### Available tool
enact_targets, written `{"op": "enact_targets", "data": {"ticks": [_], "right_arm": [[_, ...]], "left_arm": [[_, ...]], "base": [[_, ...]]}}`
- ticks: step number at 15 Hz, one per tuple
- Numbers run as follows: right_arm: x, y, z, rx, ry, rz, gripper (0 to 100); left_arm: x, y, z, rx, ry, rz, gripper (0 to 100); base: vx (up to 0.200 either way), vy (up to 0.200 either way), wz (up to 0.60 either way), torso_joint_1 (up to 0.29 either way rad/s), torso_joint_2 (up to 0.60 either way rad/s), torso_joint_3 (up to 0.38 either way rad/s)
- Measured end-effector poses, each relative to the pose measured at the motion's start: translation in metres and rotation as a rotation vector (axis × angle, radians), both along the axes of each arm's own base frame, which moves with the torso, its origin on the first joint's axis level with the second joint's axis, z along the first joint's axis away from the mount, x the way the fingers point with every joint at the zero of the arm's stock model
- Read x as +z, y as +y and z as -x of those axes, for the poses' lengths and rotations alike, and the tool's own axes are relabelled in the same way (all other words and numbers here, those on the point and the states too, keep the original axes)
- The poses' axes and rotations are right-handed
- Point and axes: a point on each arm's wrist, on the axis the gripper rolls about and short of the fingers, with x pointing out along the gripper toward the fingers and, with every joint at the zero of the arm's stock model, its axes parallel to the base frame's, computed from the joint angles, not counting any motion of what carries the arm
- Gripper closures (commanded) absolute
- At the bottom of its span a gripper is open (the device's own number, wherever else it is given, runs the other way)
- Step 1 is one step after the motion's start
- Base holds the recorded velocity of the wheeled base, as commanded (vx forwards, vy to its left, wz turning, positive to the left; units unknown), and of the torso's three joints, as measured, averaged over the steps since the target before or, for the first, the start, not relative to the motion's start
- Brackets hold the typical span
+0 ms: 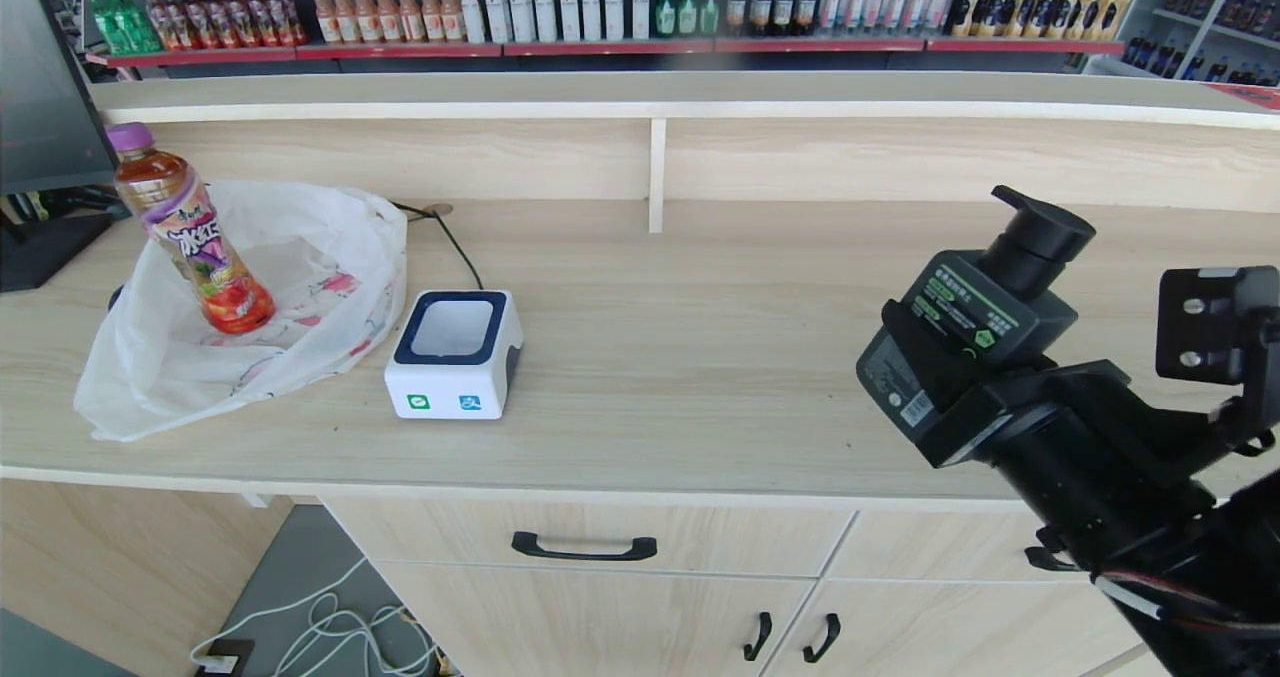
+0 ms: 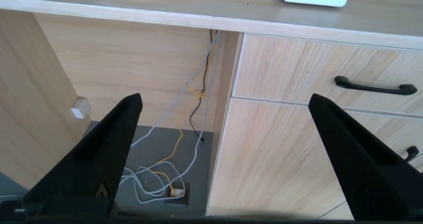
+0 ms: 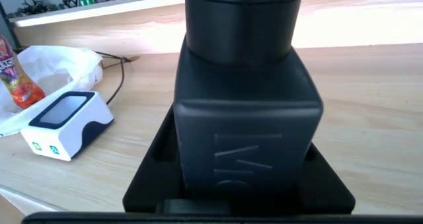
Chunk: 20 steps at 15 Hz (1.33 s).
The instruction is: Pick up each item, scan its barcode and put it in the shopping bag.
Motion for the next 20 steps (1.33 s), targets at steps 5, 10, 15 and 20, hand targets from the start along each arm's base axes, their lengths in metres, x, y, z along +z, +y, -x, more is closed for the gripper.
{"op": "enact_targets", "data": {"ticks": [5, 10, 15, 20], "right_arm": [[0.005, -0.001, 0.030, 0.124, 0.005, -0.076, 100], [0.015, 0.012, 0.048, 0.471, -0.008, -0.167, 100], [0.015, 0.013, 0.046, 0.648, 0.058, -0.256, 100], [0.017, 0.018, 0.041, 0.681, 0.094, -0.314, 100]], "left_arm": [[0.000, 0.000, 0.000, 0.000, 0.000, 0.000, 0], [0.000, 0.000, 0.000, 0.000, 0.000, 0.000, 0], [0.000, 0.000, 0.000, 0.000, 0.000, 0.000, 0], [0.000, 0.000, 0.000, 0.000, 0.000, 0.000, 0]], "base": [[0.000, 0.000, 0.00, 0.000, 0.00, 0.000], [0.000, 0.000, 0.00, 0.000, 0.00, 0.000], [0.000, 0.000, 0.00, 0.000, 0.00, 0.000], [0.000, 0.000, 0.00, 0.000, 0.00, 0.000]]}}
